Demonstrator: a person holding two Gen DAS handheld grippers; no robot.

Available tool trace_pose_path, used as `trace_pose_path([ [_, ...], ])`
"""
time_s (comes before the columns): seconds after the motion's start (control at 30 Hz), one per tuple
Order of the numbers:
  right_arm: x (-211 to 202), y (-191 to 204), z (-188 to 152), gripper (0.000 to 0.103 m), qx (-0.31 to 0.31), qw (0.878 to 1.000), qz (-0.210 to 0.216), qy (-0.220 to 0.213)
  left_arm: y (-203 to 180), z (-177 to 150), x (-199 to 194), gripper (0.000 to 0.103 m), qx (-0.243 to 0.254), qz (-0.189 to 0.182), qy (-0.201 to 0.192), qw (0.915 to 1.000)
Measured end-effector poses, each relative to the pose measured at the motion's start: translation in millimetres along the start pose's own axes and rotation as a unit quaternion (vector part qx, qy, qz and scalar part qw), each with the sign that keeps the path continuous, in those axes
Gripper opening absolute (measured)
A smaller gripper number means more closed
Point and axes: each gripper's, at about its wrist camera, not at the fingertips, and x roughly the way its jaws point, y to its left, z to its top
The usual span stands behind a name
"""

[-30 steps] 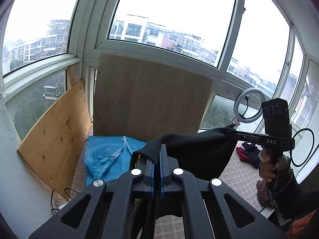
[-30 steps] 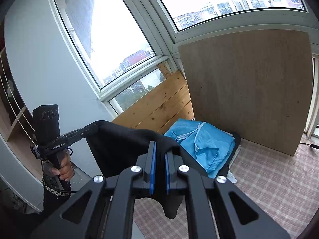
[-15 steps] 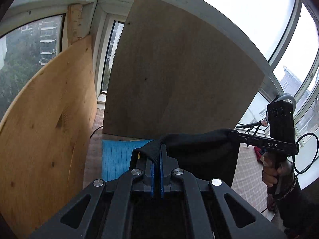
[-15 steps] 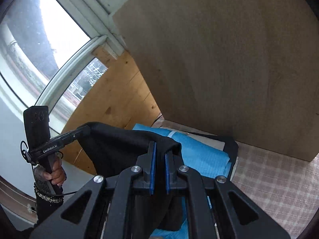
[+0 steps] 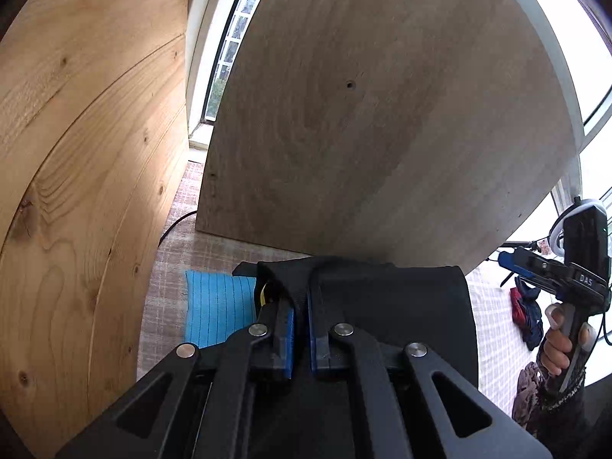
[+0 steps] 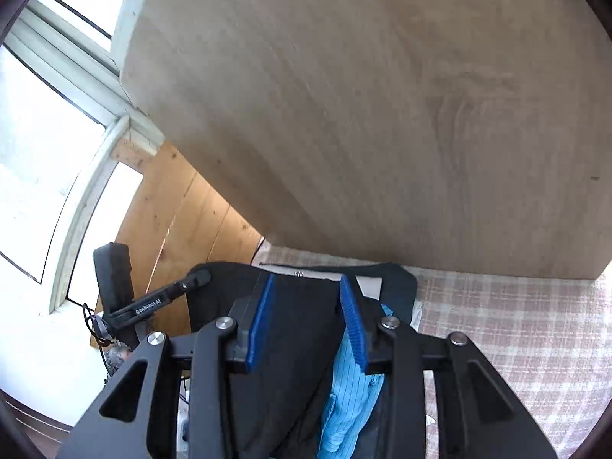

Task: Fold clothes
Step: 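Lower the shorts onto the blue shirt stack and open the left gripper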

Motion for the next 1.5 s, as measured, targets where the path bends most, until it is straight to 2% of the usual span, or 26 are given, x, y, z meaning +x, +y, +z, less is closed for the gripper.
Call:
trace_pose_path([
  [0.07,0.3,29.9,-11.2,0.036,-0.068,0.998,-0.005,0.004,-1.4,0.7,2.8,0.004,0.006,0.011,0.004,0.9999],
  [0.2,40.3,71.8,-40.7,0.035,-0.165,0.984,-0.029,0.06,-1.6,3.2,5.3,0.008,0.009,0.032,0.015,0.9993],
  [0.3,73.8,65.8,-46.4,0.032,-0.183,0.976,-0.079,0.083,1.2,6.4,1.0,0.008,0.002,0.033,0.019,0.9993],
  [0.33,84.9,63.8,-48.3,0.026,-0.189,0.973,-0.095,0.09,3.3,8.2,-1.2,0.008,-0.002,0.03,0.021,0.9993],
  [0.37,96.1,61.8,-50.2,0.015,-0.195,0.969,-0.112,0.098,5.5,9.7,-3.1,0.009,-0.007,0.026,0.022,0.9994],
  [0.4,107.2,59.8,-52.1,0.012,-0.201,0.965,-0.128,0.105,7.9,11.1,-4.1,0.009,-0.014,0.02,0.024,0.9994],
  [0.5,116.7,53.2,-45.2,0.009,-0.196,0.965,-0.136,0.109,11.5,17.1,-8.3,0.009,-0.026,0.013,0.024,0.9993],
  [0.57,115.0,55.1,-41.0,0.009,-0.201,0.963,-0.14,0.111,10.3,19.5,-13.9,0.01,-0.027,0.034,0.015,0.9989],
  [0.6,114.1,56.0,-38.8,0.009,-0.203,0.962,-0.142,0.112,9.6,19.9,-18.2,0.013,-0.027,0.047,0.008,0.9985],
  [0.63,112.4,56.9,-37.3,0.009,-0.205,0.962,-0.143,0.114,9.3,19.0,-24.6,0.02,-0.025,0.055,-0.001,0.9981],
  [0.67,108.2,57.2,-36.5,0.011,-0.205,0.962,-0.139,0.115,8.6,17.3,-30.9,0.021,-0.024,0.059,-0.01,0.9979],
  [0.77,89.2,57.1,-31.2,0.011,-0.196,0.968,-0.12,0.1,2.9,6.6,-48.5,0.021,-0.017,0.036,-0.03,0.9988],
  [0.9,79.1,58.6,-20.2,0.013,-0.183,0.975,-0.096,0.082,-16.4,-7.0,-43.8,0.021,0.017,-0.007,-0.021,0.9996],
  [1.0,96.4,55.6,-18.5,0.013,-0.195,0.969,-0.116,0.097,-30.0,-14.3,-25.4,0.021,0.026,-0.027,0.006,0.9993],
  [1.1,123.0,42.5,-21.5,0.013,-0.208,0.956,-0.172,0.12,-54.9,-34.3,-20.4,0.021,0.056,-0.054,0.022,0.9967],
  [1.2,123.4,29.4,-15.8,0.014,-0.18,0.962,-0.168,0.118,-91.6,-75.8,-21.2,0.021,0.106,-0.098,0.05,0.9883],
  [1.27,118.7,27.8,-9.6,0.014,-0.168,0.967,-0.16,0.108,-117.2,-107.3,-15.7,0.021,0.142,-0.121,0.08,0.9792],
  [1.37,119.2,33.8,-1.1,0.015,-0.168,0.968,-0.154,0.103,-148.8,-140.8,-0.6,0.021,0.17,-0.154,0.119,0.9661],
  [1.4,119.4,35.7,1.8,0.017,-0.168,0.969,-0.151,0.101,-156.0,-147.8,3.7,0.021,0.176,-0.161,0.129,0.9625],
  [1.5,127.2,37.2,-1.6,0.021,-0.169,0.966,-0.16,0.111,-161.5,-154.0,14.1,0.021,0.18,-0.151,0.147,0.9608],
])
